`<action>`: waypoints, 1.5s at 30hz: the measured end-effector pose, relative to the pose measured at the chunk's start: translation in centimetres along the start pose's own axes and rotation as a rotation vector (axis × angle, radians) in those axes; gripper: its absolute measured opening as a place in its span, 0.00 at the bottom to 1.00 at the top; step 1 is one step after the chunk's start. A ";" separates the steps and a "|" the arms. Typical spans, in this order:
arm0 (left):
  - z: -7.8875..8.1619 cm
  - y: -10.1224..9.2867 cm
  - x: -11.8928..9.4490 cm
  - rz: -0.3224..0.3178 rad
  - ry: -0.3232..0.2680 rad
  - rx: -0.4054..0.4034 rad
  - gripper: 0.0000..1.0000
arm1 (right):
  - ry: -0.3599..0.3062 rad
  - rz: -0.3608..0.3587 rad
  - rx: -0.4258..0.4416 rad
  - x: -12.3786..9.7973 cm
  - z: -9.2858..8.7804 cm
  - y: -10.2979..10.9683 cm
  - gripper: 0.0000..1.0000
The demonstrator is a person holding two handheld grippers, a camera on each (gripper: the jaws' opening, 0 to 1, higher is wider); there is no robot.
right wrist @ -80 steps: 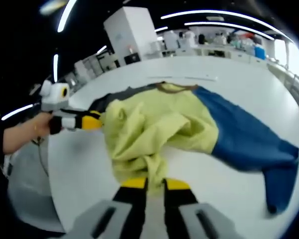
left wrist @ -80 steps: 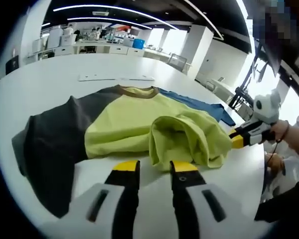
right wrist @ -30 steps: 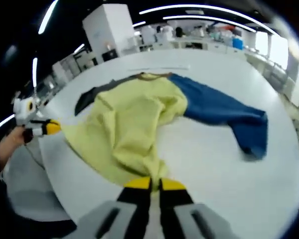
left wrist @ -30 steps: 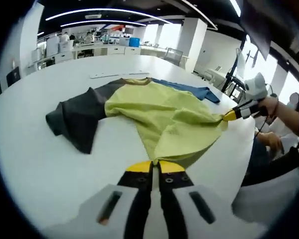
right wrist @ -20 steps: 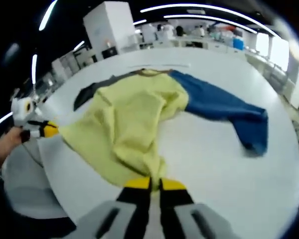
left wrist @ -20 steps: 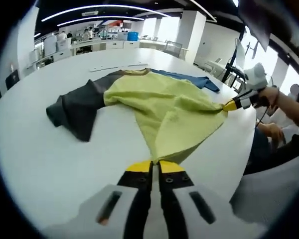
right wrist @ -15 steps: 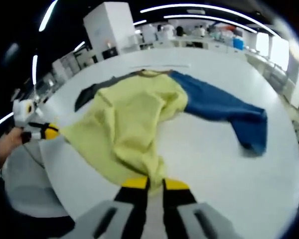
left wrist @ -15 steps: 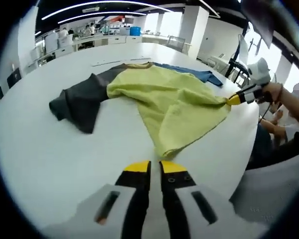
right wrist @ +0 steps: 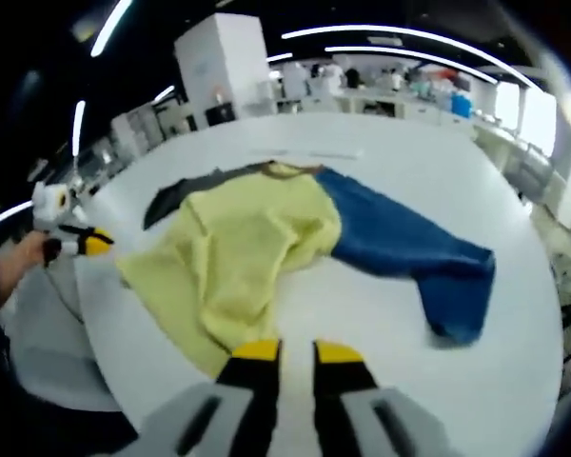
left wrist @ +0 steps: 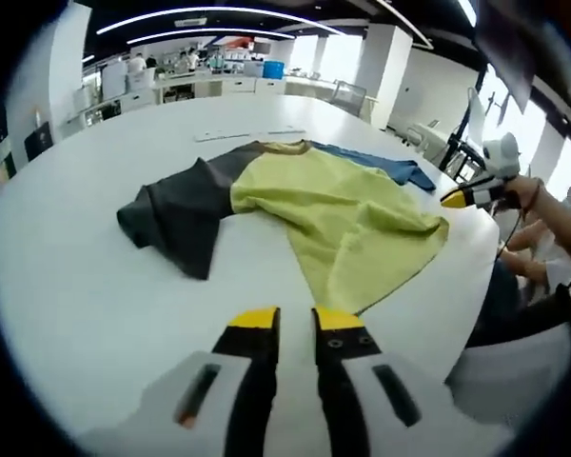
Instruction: Fold the garment on the visible template until the final outline fits inside the template.
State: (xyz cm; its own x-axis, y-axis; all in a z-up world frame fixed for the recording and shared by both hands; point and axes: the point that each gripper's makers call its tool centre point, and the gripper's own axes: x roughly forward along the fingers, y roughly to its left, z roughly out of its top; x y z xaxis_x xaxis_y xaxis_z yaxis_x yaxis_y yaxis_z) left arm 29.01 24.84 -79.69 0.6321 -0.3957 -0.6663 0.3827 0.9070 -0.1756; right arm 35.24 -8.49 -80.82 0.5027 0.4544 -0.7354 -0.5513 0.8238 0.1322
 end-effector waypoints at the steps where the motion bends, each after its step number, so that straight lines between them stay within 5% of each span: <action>1: 0.0 0.0 0.2 -0.001 0.006 -0.007 0.10 | 0.002 0.001 -0.005 0.1 0.0 -0.1 0.07; 15: -1.0 -1.3 3.5 -0.034 0.060 -0.100 0.10 | 0.108 0.156 -0.196 3.0 -0.5 1.3 0.08; 27: -2.1 -2.7 3.2 -0.041 0.082 -0.058 0.10 | 0.187 0.205 -0.318 3.6 -2.1 2.0 0.04; 41: -3.6 -4.5 3.0 -0.020 0.117 -0.034 0.09 | 0.180 0.255 -0.486 3.9 -2.0 2.5 0.01; 45: -4.1 -4.8 3.1 -0.009 0.124 -0.057 0.09 | 0.185 0.271 -0.470 4.1 -2.0 2.6 0.00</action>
State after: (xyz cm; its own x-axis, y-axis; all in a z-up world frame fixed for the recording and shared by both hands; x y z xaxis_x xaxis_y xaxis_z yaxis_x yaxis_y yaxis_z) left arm 26.41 19.84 -83.91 0.5392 -0.3861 -0.7484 0.3470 0.9116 -0.2203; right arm 34.50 -5.18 -84.83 0.2005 0.5263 -0.8263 -0.9025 0.4274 0.0533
